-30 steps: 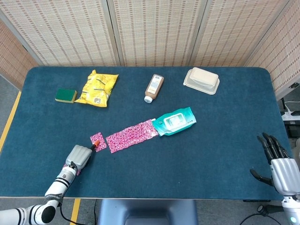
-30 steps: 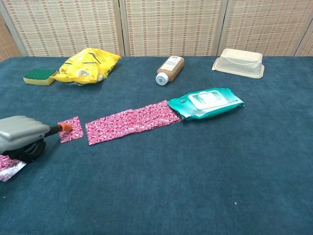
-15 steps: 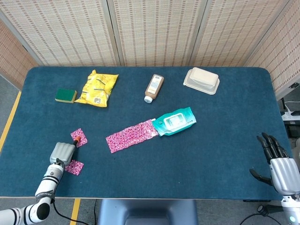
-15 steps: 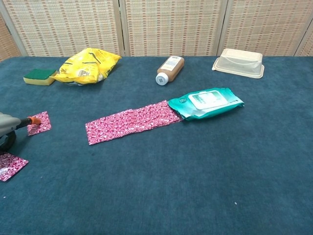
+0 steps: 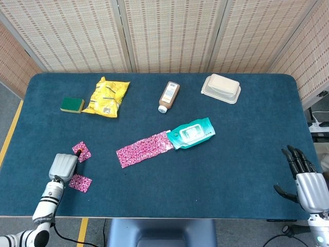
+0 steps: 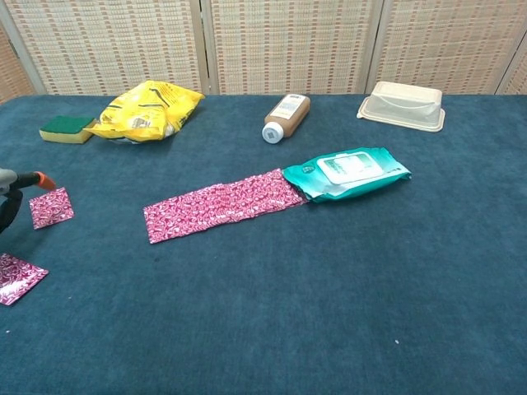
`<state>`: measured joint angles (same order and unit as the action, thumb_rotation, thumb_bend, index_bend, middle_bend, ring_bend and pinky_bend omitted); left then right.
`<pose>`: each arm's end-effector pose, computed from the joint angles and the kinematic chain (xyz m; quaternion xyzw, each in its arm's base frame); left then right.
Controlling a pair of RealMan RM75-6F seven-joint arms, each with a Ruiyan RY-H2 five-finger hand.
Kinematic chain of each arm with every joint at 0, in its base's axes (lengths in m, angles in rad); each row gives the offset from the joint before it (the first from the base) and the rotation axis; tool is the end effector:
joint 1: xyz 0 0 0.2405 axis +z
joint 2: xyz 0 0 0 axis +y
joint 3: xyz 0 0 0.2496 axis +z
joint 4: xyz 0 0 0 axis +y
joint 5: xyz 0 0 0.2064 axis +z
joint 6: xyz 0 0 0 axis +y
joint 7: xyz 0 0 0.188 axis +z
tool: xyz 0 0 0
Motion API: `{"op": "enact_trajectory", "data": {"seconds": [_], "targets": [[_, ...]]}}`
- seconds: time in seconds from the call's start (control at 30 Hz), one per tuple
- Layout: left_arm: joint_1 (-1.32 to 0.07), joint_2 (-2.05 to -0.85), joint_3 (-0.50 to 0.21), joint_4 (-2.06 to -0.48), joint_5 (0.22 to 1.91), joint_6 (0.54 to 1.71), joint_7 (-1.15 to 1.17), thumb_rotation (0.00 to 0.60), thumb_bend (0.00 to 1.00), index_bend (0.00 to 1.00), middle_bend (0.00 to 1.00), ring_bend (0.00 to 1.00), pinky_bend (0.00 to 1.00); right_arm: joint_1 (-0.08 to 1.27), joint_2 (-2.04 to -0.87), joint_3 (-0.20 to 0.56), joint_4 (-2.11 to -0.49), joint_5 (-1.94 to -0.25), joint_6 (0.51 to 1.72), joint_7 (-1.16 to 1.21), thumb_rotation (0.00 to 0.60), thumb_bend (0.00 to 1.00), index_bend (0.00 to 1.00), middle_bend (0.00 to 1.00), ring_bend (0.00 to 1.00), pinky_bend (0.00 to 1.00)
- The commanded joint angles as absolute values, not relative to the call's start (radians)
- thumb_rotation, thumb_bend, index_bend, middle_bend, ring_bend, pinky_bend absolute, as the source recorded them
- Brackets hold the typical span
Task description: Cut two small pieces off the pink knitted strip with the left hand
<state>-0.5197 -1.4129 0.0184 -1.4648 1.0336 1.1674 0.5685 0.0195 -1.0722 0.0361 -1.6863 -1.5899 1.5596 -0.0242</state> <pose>-0.2806 0.3260 0.0297 -0.7249 -0.3313 -0.1950 0.5716 -0.2866 -0.2009 0.1712 0.5962 -0.3707 0.4059 0.5851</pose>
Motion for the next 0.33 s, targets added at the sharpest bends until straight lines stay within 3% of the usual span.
{"op": "enact_trajectory", "data": {"seconds": [0.03,0.33], "targets": [[-0.406,-1.332,0.064,-1.492,1.267,1.341,0.315,0.6,0.75,0.11,0.37,0.51,0.62,0.018,-1.078,0.037,-1.681,-1.595,1.567,-0.027,0.6,0.05,0.0,0.0,0.0,0.23],[-0.293,-1.278,0.098,-1.461,1.426,1.493,0.163,0.6,0.65,0.08,0.26,0.36,0.49,0.027,-1.103,0.039,-1.672,-1.58,1.546,-0.058,0.6,0.05,0.0,0.0,0.0,0.23]]}}
